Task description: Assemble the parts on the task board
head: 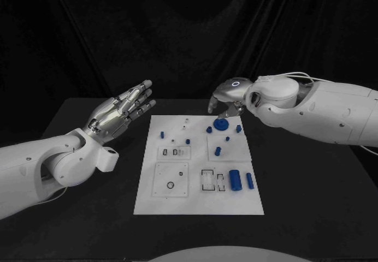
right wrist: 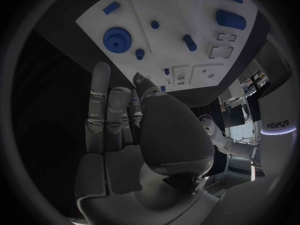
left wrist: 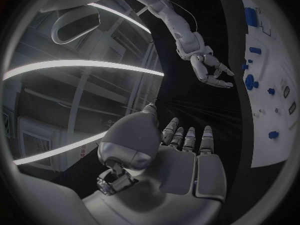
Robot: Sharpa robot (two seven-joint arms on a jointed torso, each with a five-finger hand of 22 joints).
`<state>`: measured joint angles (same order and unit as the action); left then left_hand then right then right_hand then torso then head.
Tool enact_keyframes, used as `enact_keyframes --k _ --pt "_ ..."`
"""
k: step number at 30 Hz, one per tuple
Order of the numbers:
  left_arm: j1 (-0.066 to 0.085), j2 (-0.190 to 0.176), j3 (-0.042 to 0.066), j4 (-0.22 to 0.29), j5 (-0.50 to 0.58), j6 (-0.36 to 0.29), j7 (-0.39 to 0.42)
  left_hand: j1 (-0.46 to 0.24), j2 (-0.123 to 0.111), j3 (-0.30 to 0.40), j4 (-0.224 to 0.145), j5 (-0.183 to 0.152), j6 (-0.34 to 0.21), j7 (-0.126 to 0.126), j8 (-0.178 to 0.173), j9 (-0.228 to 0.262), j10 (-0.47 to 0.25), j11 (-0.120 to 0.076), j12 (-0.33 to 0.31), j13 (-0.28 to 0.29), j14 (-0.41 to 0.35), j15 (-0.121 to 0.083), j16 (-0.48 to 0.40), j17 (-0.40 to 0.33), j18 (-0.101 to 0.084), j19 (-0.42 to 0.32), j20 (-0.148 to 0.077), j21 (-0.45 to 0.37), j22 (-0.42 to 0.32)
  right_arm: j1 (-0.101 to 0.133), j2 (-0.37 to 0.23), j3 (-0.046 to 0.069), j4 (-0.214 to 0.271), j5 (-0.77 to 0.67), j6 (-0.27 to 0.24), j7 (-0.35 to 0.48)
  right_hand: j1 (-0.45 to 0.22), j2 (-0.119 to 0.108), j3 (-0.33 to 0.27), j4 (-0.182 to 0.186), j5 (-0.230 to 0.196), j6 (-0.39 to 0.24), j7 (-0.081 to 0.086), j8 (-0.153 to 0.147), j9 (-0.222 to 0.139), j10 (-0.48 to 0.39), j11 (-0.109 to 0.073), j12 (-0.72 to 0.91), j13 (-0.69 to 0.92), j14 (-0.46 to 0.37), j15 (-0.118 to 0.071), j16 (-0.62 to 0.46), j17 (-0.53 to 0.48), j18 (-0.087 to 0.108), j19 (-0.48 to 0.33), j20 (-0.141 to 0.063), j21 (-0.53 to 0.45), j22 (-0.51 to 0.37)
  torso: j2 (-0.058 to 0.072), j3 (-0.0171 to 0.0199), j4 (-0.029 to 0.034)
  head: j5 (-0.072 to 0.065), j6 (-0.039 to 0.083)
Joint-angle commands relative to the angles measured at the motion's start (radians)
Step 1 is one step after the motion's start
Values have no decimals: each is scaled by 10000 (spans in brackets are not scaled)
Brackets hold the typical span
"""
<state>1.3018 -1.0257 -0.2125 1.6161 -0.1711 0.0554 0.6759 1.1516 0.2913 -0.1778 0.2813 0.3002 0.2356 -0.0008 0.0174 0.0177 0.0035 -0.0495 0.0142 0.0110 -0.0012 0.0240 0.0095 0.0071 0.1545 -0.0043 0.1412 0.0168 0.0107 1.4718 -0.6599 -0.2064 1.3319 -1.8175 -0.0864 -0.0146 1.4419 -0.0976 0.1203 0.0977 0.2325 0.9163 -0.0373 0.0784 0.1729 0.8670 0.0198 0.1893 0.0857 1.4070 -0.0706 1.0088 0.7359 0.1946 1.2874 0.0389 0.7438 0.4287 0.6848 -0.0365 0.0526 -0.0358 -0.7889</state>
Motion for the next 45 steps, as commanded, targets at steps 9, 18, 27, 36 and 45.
enact_keyframes --k 9,18,27,36,45 --pt "35 1 8 -3 -63 149 374 281 -17 -358 98 424 322 51 175 159 -35 79 -142 -110 12 230 -95 -71 211 43 151 -168 -107 -328 405 9 -436 -1025 -212 -282 -423 -461 405 39 -12 -401 -64 -125 346 329 -10 326 649 -71 2 423 385 -135 -503 -12 622 713 302 -202 423 -389 392" --pt "35 30 8 -88 -63 232 338 379 -24 -321 93 532 456 91 197 174 -35 120 -142 -110 12 263 -95 -71 223 43 214 -168 -107 -518 502 9 -618 -1040 -533 -73 -643 -614 355 198 -330 -576 -67 -137 480 186 -4 616 1014 -83 9 517 518 -132 -660 5 787 960 315 -257 496 -482 425" --pt "35 75 7 -152 -63 347 296 481 -28 -289 97 601 645 152 234 195 -35 182 -142 -110 12 334 -95 -71 239 43 320 -168 -107 -683 552 9 -823 -1041 -767 34 -662 -671 444 250 201 -807 -61 -101 676 -55 26 989 1514 -158 35 481 497 -129 -840 33 916 1235 263 -237 462 -422 379" --pt "35 101 7 -180 -63 420 279 525 -20 -271 98 628 684 175 239 196 -35 207 -142 -110 12 386 -95 -71 248 43 402 -168 -107 -713 354 9 -708 -1041 -1135 54 -914 -709 434 399 399 -796 -54 -79 851 -199 55 1452 2063 -160 54 517 568 -126 -922 53 972 1414 259 -242 468 -390 388" --pt "34 118 7 -219 -63 483 242 570 -18 -247 91 663 706 197 243 197 -35 231 -142 -110 12 428 -95 -71 252 43 458 -168 -107 -809 186 9 -692 -1040 -1146 106 -910 -724 633 349 1294 -786 -59 -85 1106 -573 57 1811 2602 -190 57 509 584 -122 -996 62 1000 1611 244 -258 456 -358 383"
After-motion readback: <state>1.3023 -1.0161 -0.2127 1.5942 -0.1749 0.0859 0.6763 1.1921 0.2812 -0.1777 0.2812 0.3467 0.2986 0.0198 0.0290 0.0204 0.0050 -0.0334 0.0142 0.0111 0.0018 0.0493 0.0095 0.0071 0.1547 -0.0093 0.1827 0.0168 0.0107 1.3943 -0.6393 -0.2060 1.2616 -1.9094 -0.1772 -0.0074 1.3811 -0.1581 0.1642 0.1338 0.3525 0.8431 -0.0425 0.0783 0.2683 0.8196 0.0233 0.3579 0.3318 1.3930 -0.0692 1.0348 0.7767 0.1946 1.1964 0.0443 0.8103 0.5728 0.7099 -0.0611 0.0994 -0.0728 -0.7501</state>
